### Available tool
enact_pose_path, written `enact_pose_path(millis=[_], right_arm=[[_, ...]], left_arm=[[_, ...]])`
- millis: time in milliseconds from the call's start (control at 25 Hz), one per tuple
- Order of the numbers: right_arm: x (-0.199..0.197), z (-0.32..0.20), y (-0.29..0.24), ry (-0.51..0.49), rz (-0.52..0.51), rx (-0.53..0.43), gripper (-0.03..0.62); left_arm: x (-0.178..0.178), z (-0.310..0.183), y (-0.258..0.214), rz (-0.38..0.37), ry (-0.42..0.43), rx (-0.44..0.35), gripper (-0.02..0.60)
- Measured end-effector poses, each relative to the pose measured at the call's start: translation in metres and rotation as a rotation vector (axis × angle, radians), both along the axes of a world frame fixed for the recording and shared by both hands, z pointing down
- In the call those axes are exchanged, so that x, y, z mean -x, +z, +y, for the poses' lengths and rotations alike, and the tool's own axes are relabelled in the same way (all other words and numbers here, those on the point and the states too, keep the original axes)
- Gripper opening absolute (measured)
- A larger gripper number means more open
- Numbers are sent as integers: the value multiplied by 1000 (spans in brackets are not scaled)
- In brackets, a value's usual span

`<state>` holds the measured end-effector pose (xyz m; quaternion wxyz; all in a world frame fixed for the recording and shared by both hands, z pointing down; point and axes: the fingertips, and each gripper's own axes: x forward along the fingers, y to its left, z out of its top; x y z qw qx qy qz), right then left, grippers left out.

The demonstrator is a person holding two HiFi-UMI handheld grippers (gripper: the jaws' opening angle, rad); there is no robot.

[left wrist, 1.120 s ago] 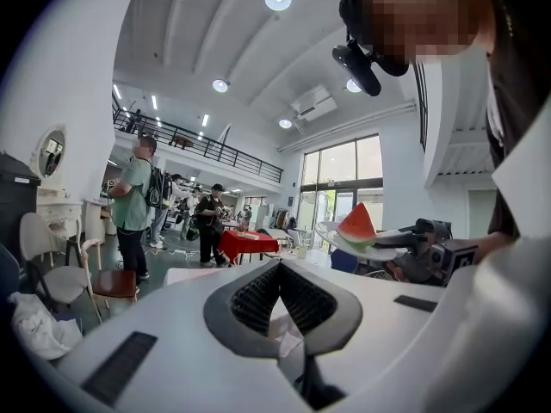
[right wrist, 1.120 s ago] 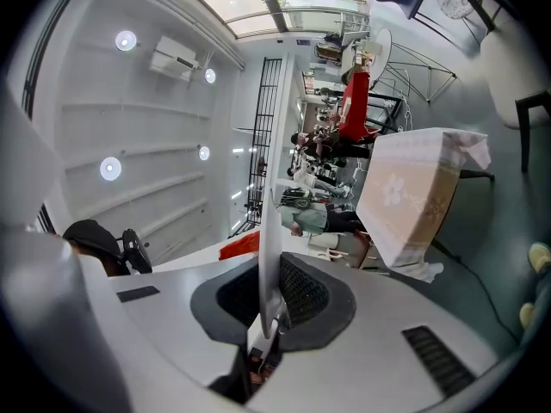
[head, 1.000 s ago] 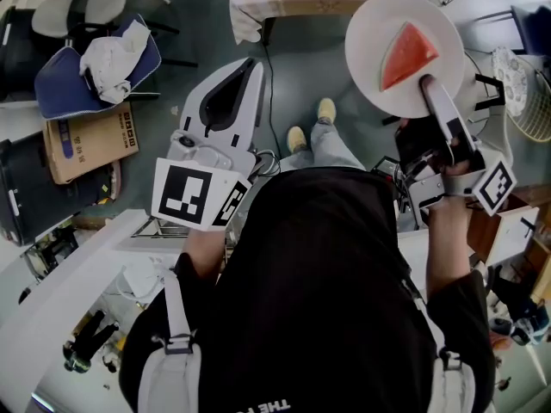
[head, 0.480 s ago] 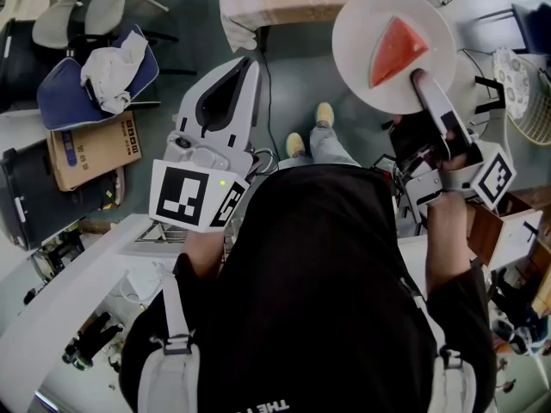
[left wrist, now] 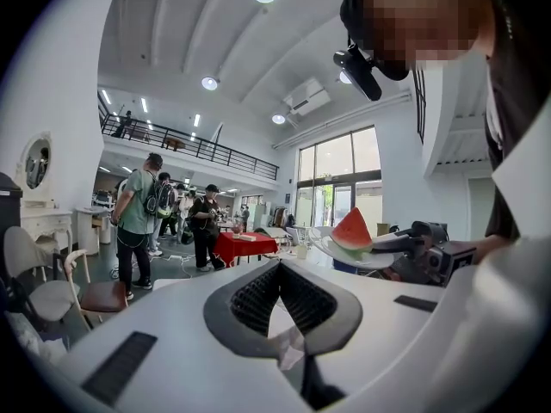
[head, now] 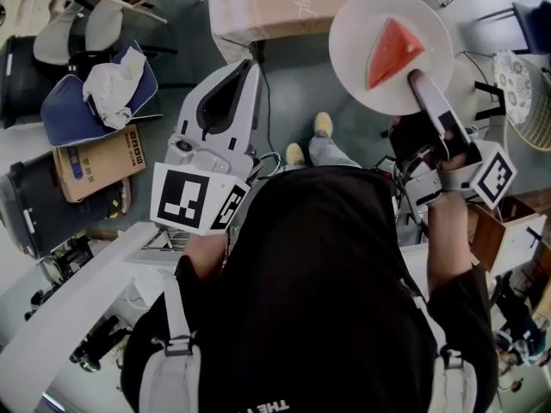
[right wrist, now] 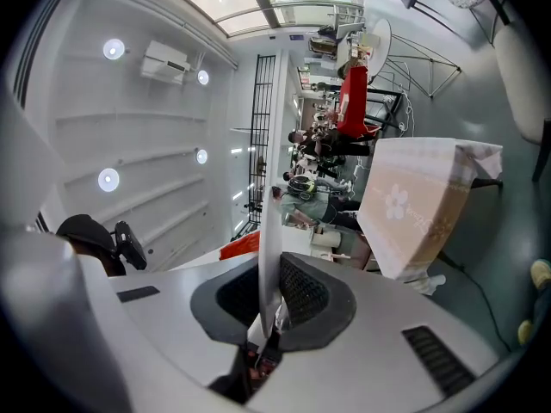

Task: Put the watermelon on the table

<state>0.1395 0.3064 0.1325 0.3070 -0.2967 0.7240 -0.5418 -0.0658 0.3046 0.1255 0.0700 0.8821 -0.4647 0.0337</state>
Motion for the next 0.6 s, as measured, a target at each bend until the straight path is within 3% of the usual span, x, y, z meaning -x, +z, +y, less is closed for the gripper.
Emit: enact_pose_path(millis=[600], right_arm=[[-43, -69, 27, -44, -39, 18, 31]], left_arm=[[-52, -66, 11, -43, -14, 6, 11]])
